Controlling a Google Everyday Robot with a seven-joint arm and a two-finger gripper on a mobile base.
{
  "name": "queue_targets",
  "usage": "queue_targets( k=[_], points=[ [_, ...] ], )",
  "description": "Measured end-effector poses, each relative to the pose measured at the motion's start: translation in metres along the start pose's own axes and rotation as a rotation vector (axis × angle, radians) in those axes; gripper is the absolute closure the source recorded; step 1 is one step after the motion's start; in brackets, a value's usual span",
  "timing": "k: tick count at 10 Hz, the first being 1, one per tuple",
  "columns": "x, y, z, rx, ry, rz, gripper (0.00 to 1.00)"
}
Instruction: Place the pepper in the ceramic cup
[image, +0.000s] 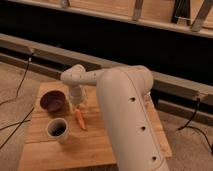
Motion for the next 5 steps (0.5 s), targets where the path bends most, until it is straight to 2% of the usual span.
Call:
queue_targets(
  k=[4,5],
  points=[
    [0.002,0.005,0.009,0.017,0.061,0.011,0.35],
    [0.001,0.006,0.014,0.022,0.089,0.015,0.35]
  ],
)
